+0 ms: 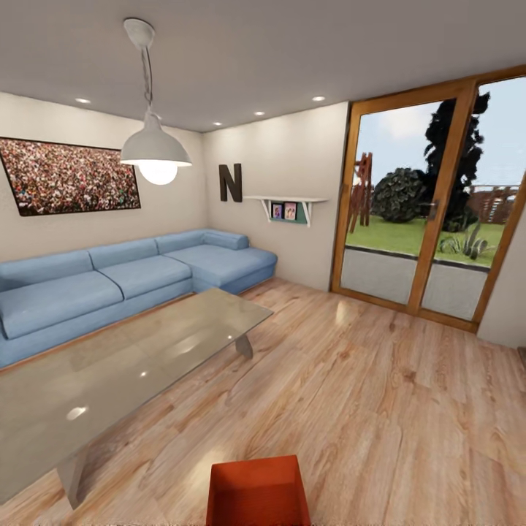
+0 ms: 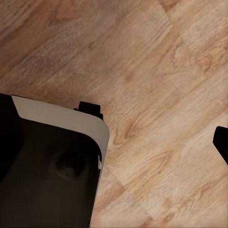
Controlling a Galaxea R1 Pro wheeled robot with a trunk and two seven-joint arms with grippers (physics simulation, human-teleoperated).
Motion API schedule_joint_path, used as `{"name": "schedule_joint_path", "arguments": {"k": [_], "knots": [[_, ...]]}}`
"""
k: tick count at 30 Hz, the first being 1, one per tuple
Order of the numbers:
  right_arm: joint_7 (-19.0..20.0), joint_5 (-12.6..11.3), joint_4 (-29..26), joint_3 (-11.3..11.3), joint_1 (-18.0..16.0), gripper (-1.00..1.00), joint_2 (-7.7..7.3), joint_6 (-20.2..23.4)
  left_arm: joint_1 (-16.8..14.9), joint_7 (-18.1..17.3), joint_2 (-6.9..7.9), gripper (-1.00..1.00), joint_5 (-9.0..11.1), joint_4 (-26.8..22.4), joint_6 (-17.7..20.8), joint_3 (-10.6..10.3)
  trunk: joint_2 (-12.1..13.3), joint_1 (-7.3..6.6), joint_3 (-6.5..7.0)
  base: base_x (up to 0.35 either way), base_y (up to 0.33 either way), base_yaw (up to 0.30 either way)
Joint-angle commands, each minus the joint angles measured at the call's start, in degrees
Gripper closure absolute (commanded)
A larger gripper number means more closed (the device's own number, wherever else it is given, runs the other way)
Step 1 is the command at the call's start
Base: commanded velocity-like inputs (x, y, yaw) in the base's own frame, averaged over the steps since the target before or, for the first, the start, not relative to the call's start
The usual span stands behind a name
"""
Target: Move the two storage containers from the living room to the garage. In the garage, place one container on the floor and stack the other container on top of it (either order is fine).
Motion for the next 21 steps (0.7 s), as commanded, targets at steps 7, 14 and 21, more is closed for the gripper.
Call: {"name": "schedule_joint_path", "arguments": {"k": [7,14,21], "knots": [[-0.12,-0.24,0.13,0.50,-0.06,-1.00,0.06,-0.29,-0.03,0.13,0.00,-1.00,0.27,0.12,-0.13,-0.18,-0.04,0.00,-0.72,0.000,0.000,0.000],[-0.12,-0.24,0.14,0.52,-0.06,-1.00,0.08,-0.25,-0.03,0.13,0.00,-1.00,0.27,0.01,-0.13,-0.18,-0.04,0.00,-1.36,0.000,0.000,0.000],[-0.08,-0.24,0.13,0.52,-0.06,-1.00,0.09,-0.25,-0.03,0.13,0.00,-1.00,0.27,0.06,-0.13,-0.25,-0.04,0.00,-2.01,0.000,0.000,0.000]]}}
